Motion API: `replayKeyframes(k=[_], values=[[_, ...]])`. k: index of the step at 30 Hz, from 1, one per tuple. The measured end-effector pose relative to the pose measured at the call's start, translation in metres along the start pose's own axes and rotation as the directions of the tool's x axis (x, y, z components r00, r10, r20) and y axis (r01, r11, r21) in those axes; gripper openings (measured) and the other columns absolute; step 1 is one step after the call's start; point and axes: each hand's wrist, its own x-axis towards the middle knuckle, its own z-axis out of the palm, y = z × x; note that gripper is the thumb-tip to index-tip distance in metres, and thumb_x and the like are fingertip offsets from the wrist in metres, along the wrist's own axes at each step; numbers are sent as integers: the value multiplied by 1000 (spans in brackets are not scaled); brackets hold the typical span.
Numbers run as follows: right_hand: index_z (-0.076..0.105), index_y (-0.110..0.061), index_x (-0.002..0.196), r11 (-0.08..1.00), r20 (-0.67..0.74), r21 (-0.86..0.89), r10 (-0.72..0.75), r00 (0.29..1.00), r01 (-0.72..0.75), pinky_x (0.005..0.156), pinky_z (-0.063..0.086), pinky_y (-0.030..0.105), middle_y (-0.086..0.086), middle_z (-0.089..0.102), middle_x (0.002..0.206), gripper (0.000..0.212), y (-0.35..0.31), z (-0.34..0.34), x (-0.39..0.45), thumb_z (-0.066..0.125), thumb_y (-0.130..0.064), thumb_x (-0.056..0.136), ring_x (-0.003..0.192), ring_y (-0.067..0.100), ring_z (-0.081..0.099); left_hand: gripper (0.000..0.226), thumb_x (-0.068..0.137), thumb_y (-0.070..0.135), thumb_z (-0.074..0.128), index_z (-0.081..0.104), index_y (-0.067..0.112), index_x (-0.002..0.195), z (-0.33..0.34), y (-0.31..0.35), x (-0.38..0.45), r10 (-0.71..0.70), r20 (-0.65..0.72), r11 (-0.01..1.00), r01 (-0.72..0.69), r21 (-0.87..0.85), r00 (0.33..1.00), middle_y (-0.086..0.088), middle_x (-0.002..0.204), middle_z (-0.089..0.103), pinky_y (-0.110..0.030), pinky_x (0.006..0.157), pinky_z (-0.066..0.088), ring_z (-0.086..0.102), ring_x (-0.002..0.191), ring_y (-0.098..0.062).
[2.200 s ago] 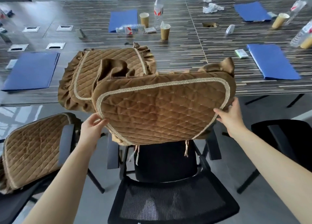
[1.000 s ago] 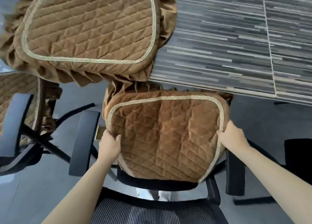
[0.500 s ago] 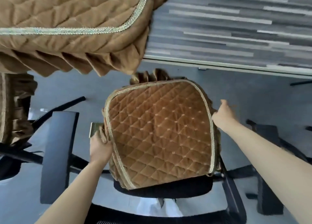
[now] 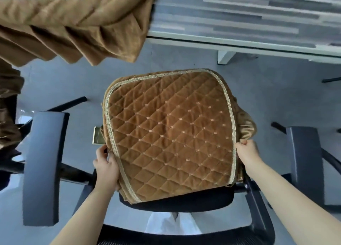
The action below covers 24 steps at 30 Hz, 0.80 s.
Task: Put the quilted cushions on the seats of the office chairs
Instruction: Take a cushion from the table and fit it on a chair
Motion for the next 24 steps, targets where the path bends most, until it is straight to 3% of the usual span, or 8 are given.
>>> replayKeyframes(k=[3,8,11,15,18,20,22,24], values=[[37,-17,77,988,-94,-35,-152,984,150,68,35,34,0,41,73,19,-1,0,-4,48,-13,92,75,25,43,40,103,43,32,29,30,141,-1,2,-8,31,71,998,-28,-49,997,0,127,46,-38,94,37,47,112,-22],[48,-17,88,929,-217,-71,-371,903,364,71,35,29,9,53,97,21,-4,-4,-15,42,3,91,86,25,50,26,99,42,47,39,41,124,-8,1,-14,61,44,993,-57,-101,997,-4,118,57,-46,96,47,59,105,-23],[53,-17,101,920,-294,-18,-380,877,392,74,36,29,12,54,107,28,-1,-6,-19,38,5,92,89,22,51,29,97,27,54,46,31,125,-7,-2,-22,238,-41,969,-234,80,970,-8,116,51,-45,92,46,54,97,-22],[53,-9,117,894,-133,-337,-357,925,296,93,41,41,21,50,125,37,23,-3,-17,55,5,83,117,35,45,61,89,14,55,36,25,145,9,-4,-30,293,-133,768,-150,623,947,-18,122,36,-55,100,33,41,110,-40],[47,-6,128,834,-32,-447,-375,926,323,104,37,46,21,32,147,43,31,5,-32,52,2,86,134,39,33,88,83,20,66,14,32,153,28,-7,-40,337,-21,704,-237,669,941,-18,147,21,-58,110,21,23,136,-40],[43,-9,135,741,16,-502,-508,861,446,105,38,47,15,26,153,44,33,10,-42,50,-9,92,137,35,34,102,79,44,72,4,39,154,41,-10,-44,413,118,640,-380,668,903,-15,158,11,-61,113,14,12,146,-37],[35,-12,142,655,96,-550,-566,819,518,107,38,49,10,23,156,51,37,15,-46,50,-24,94,138,34,34,111,73,66,67,-10,47,151,52,-12,-48,416,258,543,-466,698,872,-7,163,-5,-64,113,7,-2,150,-35],[20,-14,148,649,154,-571,-516,842,502,109,33,54,8,12,160,65,42,21,-45,48,-38,94,141,40,28,115,69,76,62,-21,52,146,62,-16,-49,378,329,502,-490,712,865,-2,162,-20,-69,111,7,-13,149,-37]])
